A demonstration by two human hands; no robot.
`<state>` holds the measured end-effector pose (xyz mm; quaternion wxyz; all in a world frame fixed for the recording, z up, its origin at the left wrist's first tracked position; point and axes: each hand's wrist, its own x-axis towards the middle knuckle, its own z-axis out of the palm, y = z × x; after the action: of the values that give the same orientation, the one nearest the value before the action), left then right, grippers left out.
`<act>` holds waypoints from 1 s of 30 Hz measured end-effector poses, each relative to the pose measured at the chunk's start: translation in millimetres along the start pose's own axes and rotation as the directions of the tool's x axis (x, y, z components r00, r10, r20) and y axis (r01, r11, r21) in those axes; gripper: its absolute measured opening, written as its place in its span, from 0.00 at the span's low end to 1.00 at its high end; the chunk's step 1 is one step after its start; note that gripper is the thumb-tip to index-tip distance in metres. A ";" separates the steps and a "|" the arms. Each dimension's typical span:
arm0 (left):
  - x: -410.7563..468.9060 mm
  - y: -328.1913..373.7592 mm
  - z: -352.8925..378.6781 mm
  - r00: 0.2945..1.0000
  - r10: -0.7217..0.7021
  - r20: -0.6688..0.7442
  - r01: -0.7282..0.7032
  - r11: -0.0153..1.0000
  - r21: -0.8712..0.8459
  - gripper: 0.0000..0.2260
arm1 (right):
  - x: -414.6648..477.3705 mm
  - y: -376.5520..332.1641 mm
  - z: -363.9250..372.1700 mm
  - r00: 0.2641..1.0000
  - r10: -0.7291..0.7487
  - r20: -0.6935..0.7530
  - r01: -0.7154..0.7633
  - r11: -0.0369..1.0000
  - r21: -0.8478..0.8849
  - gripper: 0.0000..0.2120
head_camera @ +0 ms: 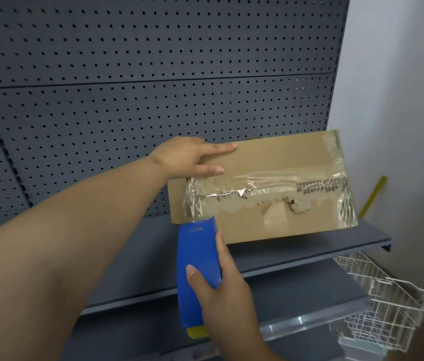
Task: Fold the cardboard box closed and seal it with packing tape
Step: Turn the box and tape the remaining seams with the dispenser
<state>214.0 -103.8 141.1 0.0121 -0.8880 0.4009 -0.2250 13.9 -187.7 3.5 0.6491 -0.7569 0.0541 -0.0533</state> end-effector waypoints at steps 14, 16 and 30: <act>28.5 -6.6 3.5 0.994 -0.069 0.084 0.075 0.995 -0.069 0.24 | 17.3 -16.8 -13.3 0.998 -0.051 -0.028 0.050 0.998 -0.036 0.34; 29.5 -6.8 7.6 0.993 -0.082 0.090 0.086 0.995 -0.048 0.24 | 22.2 -24.4 -14.1 0.997 -0.073 -0.036 0.071 0.996 -0.049 0.34; 35.0 4.2 6.2 0.947 -0.298 0.118 0.292 0.954 0.070 0.35 | 30.0 -49.5 -7.6 0.992 -0.104 -0.068 0.102 0.994 -0.042 0.34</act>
<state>233.8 -132.8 148.3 0.0269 -0.9498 0.2561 -0.1778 43.0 -192.1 53.9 0.6284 -0.7688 0.0388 -0.1122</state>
